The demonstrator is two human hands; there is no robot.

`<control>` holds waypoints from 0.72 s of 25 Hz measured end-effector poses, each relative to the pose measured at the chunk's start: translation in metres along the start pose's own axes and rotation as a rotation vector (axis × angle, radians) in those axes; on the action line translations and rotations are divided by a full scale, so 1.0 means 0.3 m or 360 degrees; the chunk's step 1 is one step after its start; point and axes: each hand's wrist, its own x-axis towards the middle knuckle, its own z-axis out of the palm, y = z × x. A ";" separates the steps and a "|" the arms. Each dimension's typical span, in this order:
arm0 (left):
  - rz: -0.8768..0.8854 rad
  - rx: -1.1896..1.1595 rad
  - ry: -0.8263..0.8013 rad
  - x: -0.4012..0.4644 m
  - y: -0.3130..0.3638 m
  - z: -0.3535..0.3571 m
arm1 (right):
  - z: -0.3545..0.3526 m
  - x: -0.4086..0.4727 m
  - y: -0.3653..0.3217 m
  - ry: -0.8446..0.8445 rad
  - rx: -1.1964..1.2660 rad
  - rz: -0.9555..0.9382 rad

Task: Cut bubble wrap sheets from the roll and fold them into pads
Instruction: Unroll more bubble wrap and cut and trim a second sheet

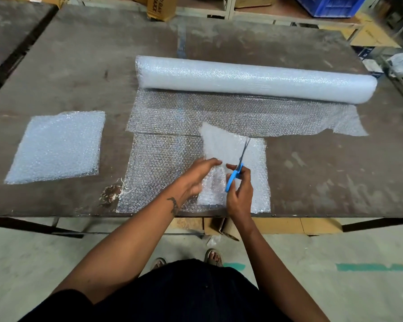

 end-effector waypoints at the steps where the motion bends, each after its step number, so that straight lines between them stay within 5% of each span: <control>1: -0.0037 -0.0043 -0.0083 -0.006 0.024 0.027 | -0.017 0.014 -0.003 0.0057 -0.0017 -0.0005; 12: -0.0002 -0.0913 -0.0748 -0.002 0.077 0.152 | -0.177 0.168 -0.154 0.0396 -0.0589 -0.0399; 18: -0.0063 -0.0718 -0.0374 0.030 -0.038 -0.024 | -0.038 0.081 -0.068 -0.0017 -0.0630 -0.0167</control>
